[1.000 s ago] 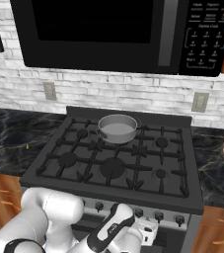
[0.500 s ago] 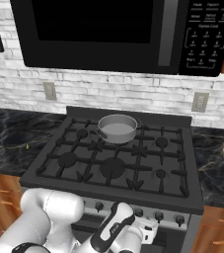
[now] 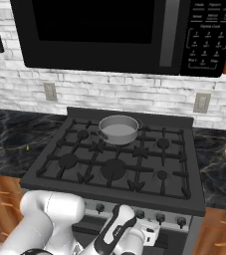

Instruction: Turn on the burner for the pot on the stove. Wait thirty seconds for the pot to heat up. Then add the lemon wedge to the pot.

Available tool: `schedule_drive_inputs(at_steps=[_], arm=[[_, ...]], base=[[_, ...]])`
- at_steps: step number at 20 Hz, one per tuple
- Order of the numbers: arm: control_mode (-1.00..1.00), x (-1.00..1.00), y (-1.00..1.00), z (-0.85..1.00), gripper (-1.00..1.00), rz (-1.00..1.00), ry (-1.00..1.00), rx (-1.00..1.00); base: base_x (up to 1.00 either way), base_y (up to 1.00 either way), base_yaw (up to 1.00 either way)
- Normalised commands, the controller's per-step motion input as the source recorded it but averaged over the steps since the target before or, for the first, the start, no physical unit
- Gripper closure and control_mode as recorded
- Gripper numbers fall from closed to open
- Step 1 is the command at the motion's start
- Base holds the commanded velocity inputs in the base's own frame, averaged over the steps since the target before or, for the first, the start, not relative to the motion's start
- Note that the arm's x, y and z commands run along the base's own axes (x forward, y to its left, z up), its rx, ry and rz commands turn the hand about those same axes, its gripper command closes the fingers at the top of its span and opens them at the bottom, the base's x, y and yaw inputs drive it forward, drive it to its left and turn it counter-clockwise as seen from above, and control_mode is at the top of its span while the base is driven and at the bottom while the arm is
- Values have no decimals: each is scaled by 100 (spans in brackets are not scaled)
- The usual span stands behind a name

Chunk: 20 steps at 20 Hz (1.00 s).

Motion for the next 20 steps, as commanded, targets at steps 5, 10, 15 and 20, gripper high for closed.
schedule_drive_inputs(at_steps=[5,10,15,20], arm=[[-100,6,-3,0,-100,0,0,0],[-100,1,-6,0,-100,0,0,0],[-100,0,0,0,-100,0,0,0],[-100,0,0,0,100,0,0,0]], base=[[0,0,0],[0,0,0],[0,0,0],[0,0,0]])
